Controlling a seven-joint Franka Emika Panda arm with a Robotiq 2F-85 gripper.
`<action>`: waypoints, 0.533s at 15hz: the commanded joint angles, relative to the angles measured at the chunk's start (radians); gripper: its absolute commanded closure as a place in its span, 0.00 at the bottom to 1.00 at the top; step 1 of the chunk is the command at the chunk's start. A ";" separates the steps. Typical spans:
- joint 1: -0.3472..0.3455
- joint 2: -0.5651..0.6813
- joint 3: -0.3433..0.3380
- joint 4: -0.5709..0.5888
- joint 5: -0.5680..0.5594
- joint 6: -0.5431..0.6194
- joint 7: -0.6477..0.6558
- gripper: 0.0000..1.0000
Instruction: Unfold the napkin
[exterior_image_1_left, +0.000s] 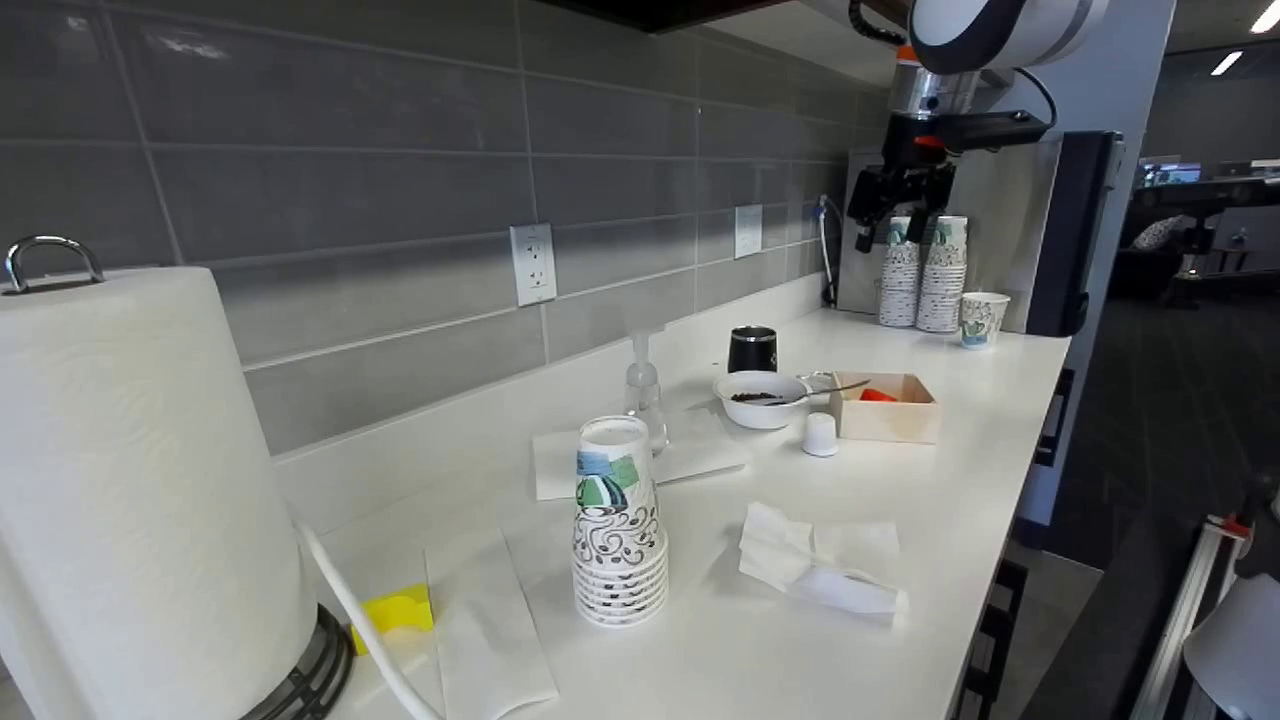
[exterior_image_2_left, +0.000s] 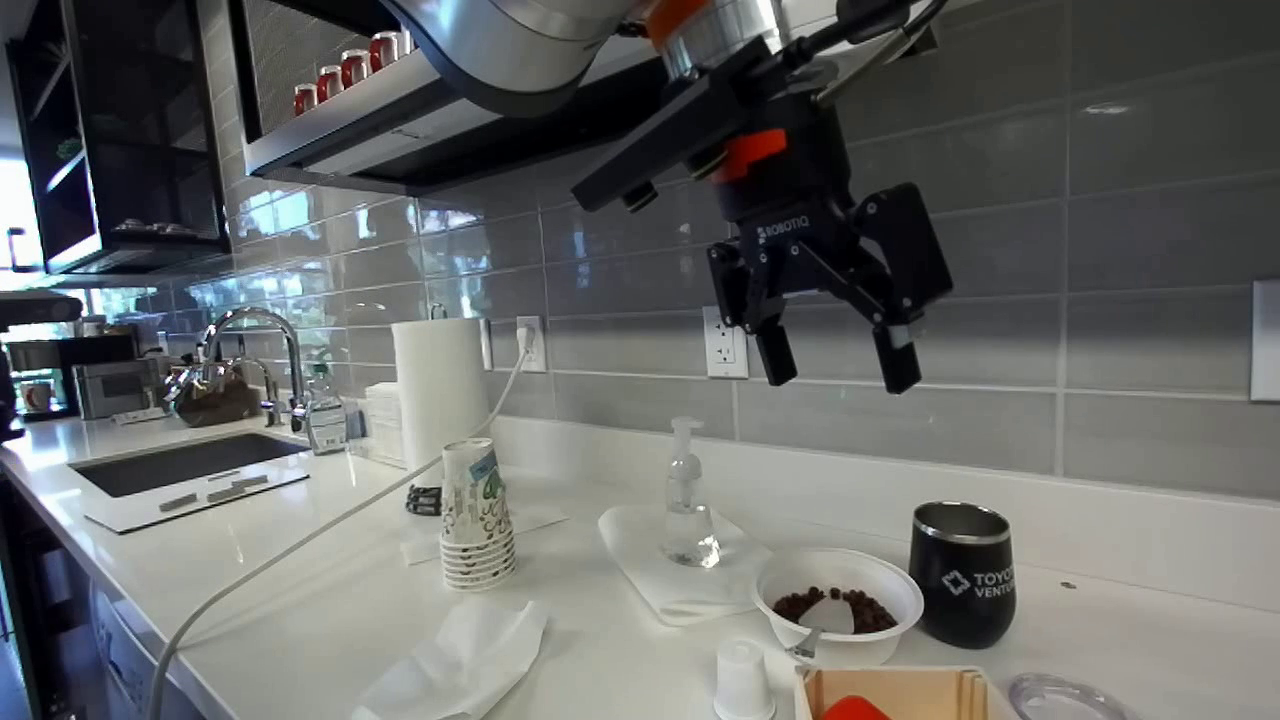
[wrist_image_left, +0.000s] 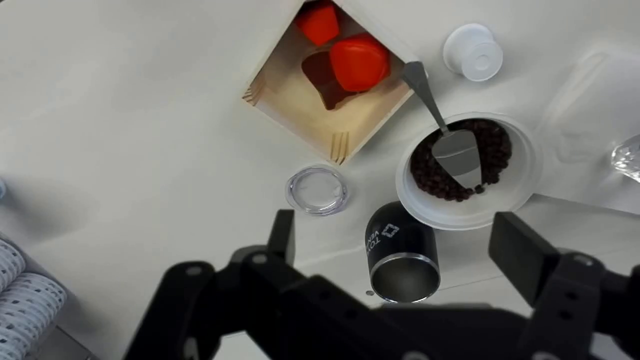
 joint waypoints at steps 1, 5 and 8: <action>0.034 0.015 0.012 0.012 0.026 -0.003 -0.022 0.00; 0.107 0.010 0.050 0.012 0.061 -0.023 -0.048 0.00; 0.176 0.000 0.093 -0.007 0.089 -0.016 -0.060 0.00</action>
